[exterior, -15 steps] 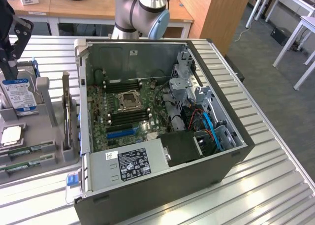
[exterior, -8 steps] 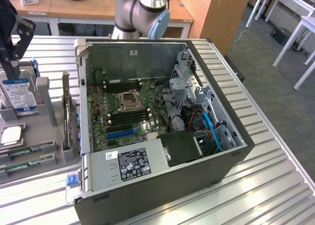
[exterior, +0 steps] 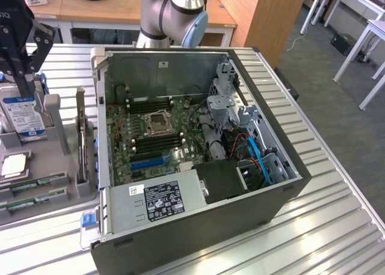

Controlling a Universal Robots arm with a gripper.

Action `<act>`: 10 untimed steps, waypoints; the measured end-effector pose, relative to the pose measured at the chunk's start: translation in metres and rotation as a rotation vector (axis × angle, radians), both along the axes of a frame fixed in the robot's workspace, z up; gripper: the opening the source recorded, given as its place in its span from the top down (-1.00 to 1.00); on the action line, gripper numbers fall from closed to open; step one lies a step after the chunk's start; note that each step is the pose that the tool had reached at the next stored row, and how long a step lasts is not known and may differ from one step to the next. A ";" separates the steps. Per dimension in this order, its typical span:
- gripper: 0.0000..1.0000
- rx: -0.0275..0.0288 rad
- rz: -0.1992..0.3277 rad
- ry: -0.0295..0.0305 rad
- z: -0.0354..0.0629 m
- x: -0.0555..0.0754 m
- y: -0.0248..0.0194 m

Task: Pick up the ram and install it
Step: 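Reach for the ram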

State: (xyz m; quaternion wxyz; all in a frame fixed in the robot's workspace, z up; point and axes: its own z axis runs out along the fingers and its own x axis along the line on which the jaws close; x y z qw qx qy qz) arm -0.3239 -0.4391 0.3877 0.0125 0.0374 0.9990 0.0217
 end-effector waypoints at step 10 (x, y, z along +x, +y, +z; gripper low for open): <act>0.79 0.0000 0.000 0.0001 0.0000 0.013 -0.0002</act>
